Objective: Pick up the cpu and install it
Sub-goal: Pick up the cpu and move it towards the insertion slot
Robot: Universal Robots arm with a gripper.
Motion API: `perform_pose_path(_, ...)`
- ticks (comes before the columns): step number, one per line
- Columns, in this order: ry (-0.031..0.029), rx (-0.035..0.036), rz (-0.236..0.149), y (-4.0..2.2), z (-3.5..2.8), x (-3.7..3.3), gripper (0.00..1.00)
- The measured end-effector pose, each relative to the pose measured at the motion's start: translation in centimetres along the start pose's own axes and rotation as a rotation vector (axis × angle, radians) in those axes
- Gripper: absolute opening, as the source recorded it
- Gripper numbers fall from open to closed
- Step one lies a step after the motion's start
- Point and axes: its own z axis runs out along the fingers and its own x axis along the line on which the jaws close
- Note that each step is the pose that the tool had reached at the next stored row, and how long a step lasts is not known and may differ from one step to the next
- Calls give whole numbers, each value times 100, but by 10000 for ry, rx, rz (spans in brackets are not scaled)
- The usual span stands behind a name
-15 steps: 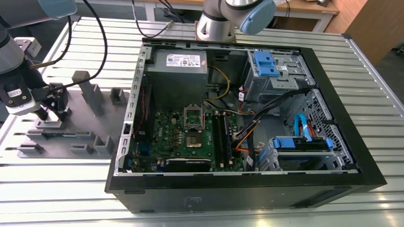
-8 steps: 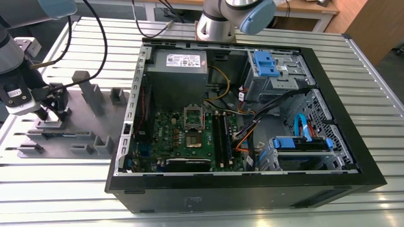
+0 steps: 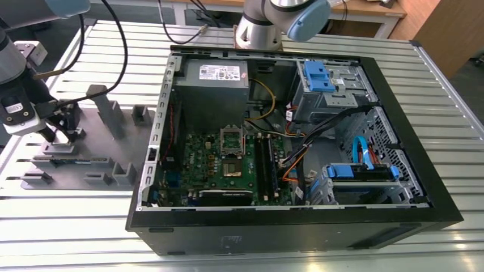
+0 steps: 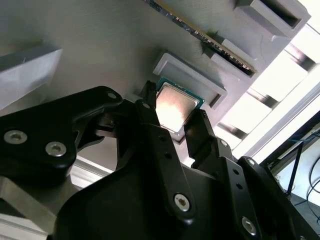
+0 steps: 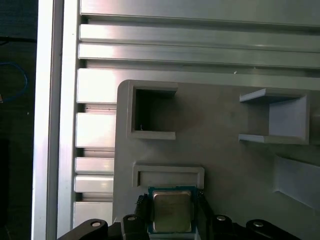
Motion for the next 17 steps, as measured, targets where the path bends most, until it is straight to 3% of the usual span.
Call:
perform_pose_path(7, 1, 1, 0, 0, -108, -4, 47)
perform_pose_path(17, 0, 0, -1, 11, -156, -7, 47)
